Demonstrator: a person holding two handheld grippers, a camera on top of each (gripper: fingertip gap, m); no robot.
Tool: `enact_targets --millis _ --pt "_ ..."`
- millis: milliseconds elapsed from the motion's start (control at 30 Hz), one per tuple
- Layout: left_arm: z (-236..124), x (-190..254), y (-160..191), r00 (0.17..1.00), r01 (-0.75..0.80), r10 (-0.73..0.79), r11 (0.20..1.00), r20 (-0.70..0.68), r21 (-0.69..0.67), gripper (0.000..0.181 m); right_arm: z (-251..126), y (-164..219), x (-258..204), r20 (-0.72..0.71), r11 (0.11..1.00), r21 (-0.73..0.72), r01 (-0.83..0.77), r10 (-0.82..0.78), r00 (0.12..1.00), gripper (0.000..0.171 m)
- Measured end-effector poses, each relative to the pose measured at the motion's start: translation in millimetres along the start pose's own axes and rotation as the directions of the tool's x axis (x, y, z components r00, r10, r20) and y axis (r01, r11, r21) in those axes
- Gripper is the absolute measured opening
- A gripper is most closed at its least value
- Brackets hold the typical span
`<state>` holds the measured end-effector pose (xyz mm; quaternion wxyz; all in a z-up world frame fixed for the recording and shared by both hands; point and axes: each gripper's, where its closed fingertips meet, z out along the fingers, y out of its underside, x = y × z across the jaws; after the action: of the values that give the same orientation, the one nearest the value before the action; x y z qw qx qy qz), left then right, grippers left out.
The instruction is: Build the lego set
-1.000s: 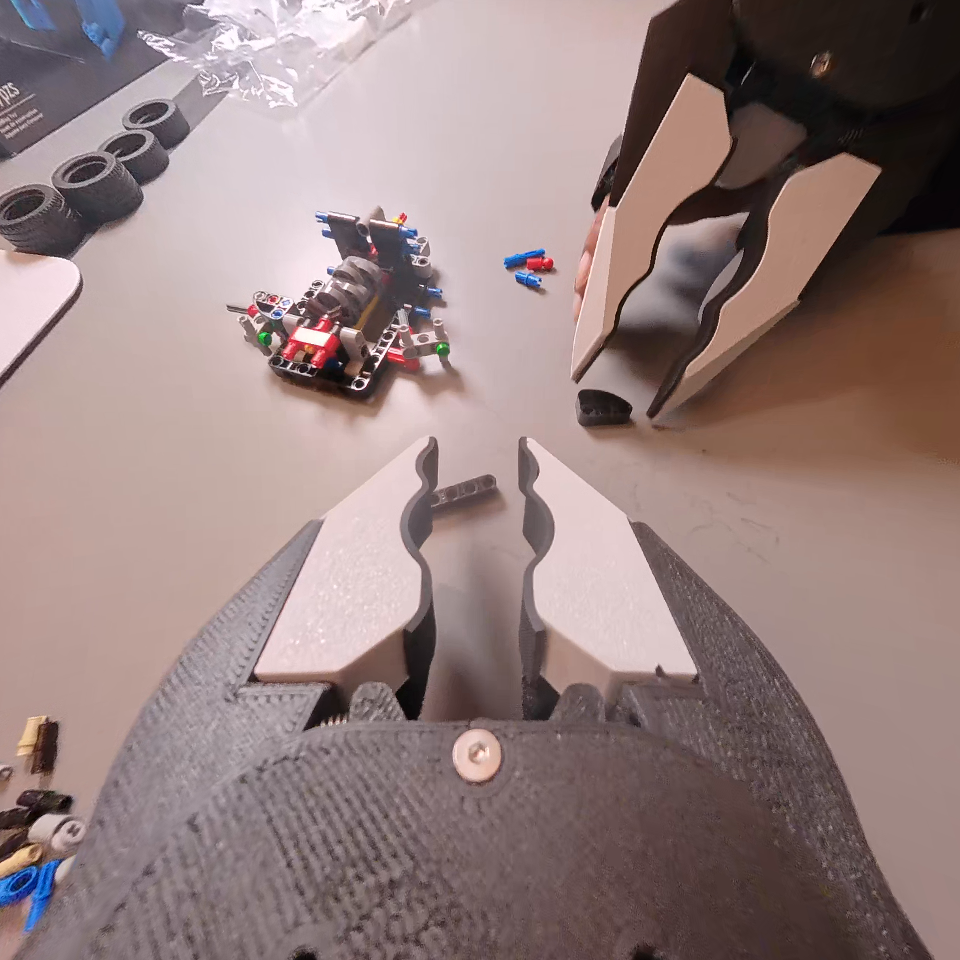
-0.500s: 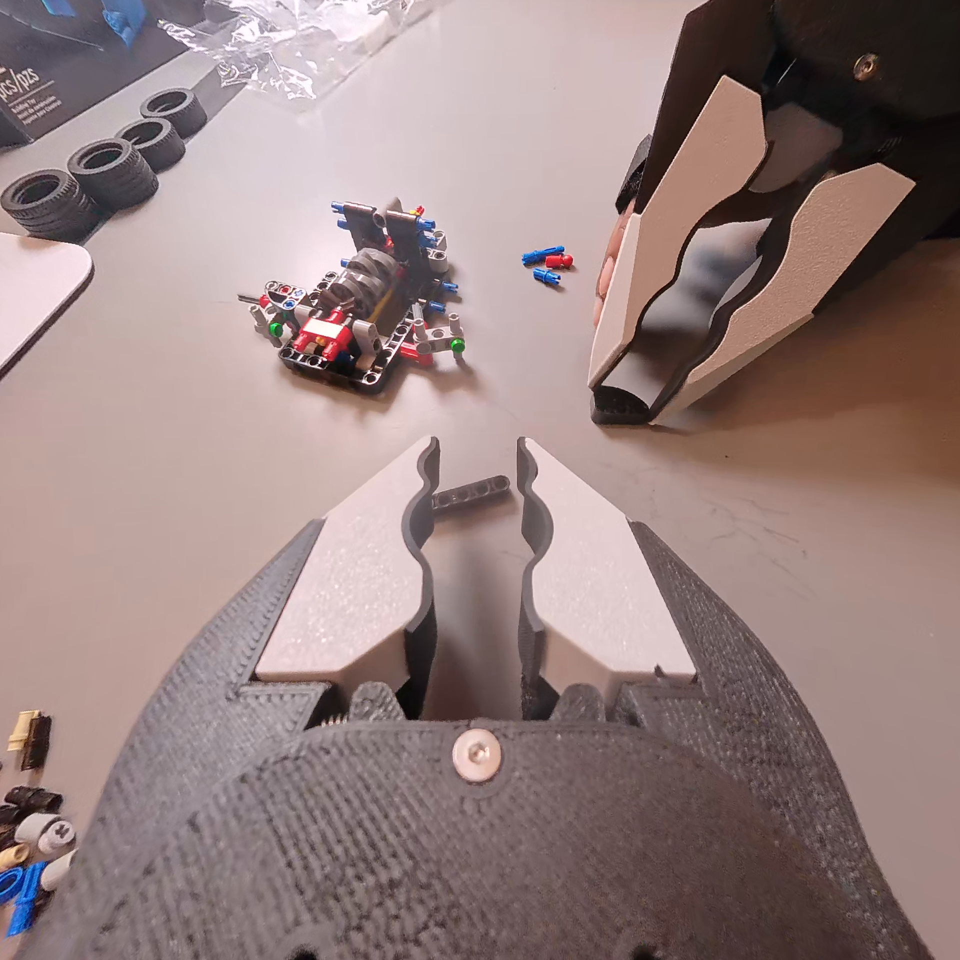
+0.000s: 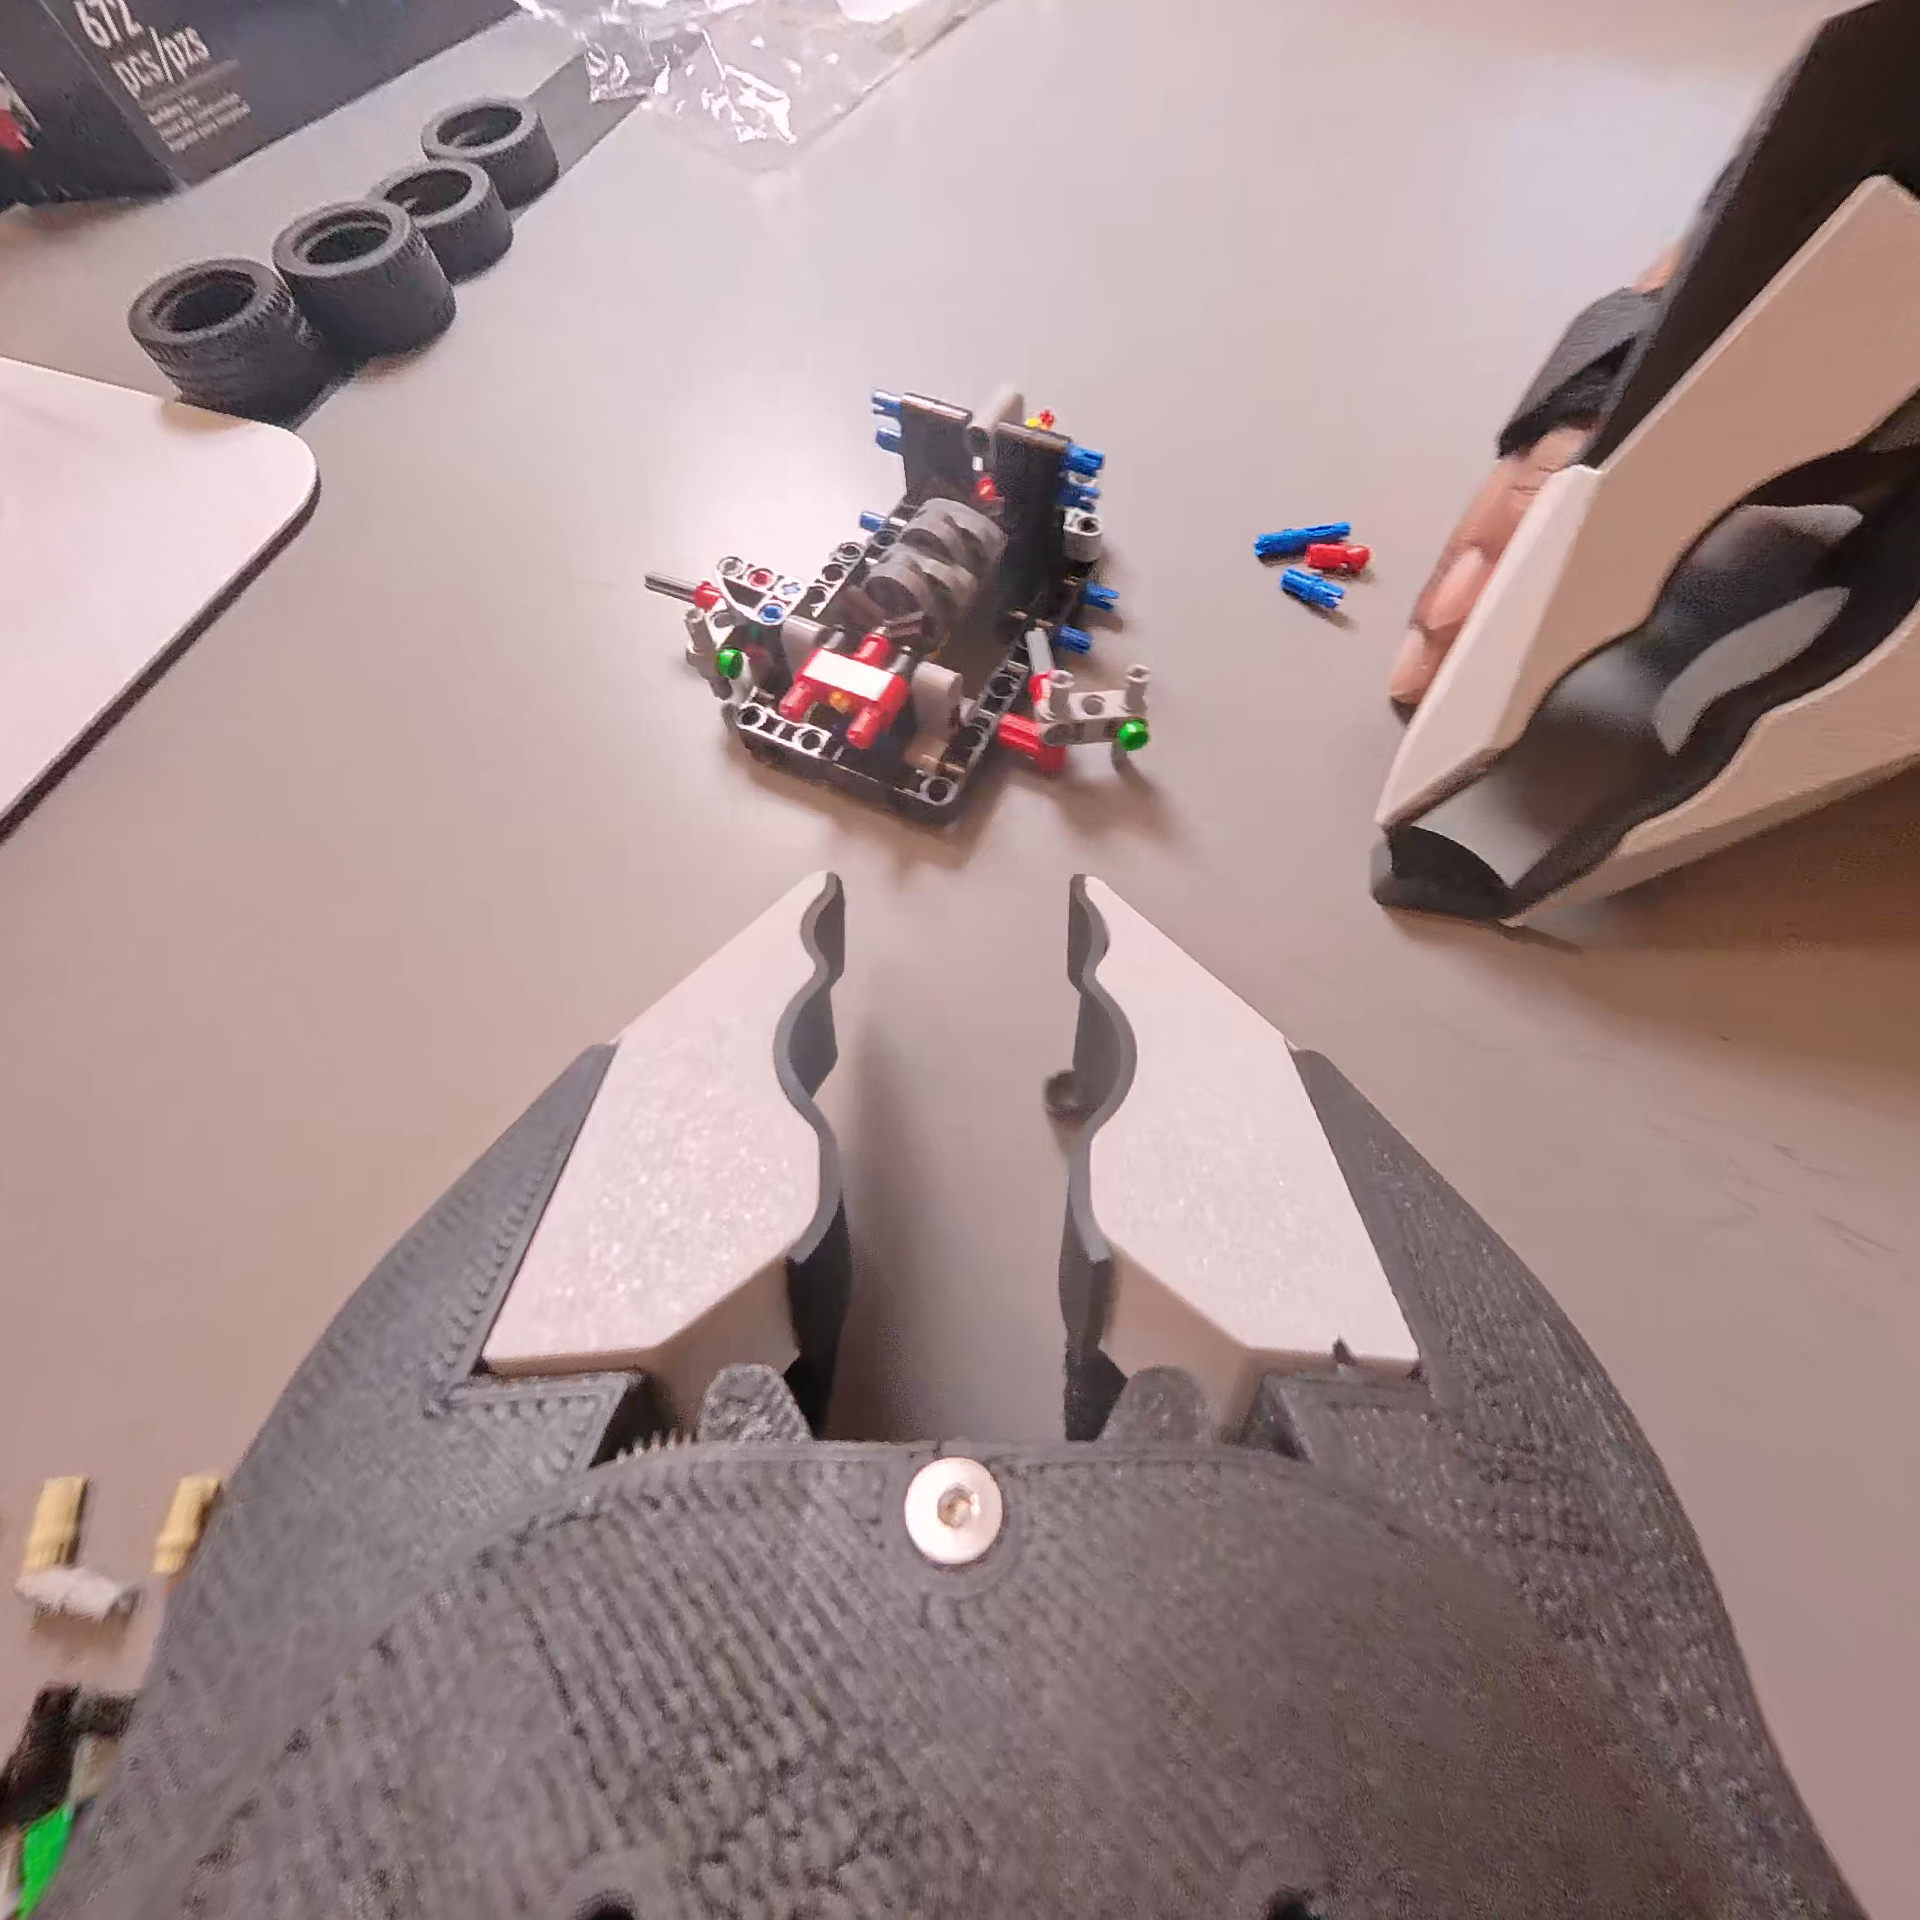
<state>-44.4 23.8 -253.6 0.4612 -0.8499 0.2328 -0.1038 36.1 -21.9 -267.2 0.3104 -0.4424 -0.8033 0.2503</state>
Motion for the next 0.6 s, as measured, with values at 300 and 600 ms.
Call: enact_targets --millis 300,600 --pt "29.4 -6.0 -2.3 0.993 -0.028 0.018 0.996 -0.115 -0.089 0.045 -0.8 0.9 2.0 0.000 1.000 0.008 -0.017 0.017 1.000 0.023" --pt "30.9 -2.4 -0.6 0.983 -0.184 0.181 0.976 -0.034 -0.120 0.010 -6.3 -2.6 2.1 0.021 0.998 0.040 -0.041 0.041 0.999 0.028"
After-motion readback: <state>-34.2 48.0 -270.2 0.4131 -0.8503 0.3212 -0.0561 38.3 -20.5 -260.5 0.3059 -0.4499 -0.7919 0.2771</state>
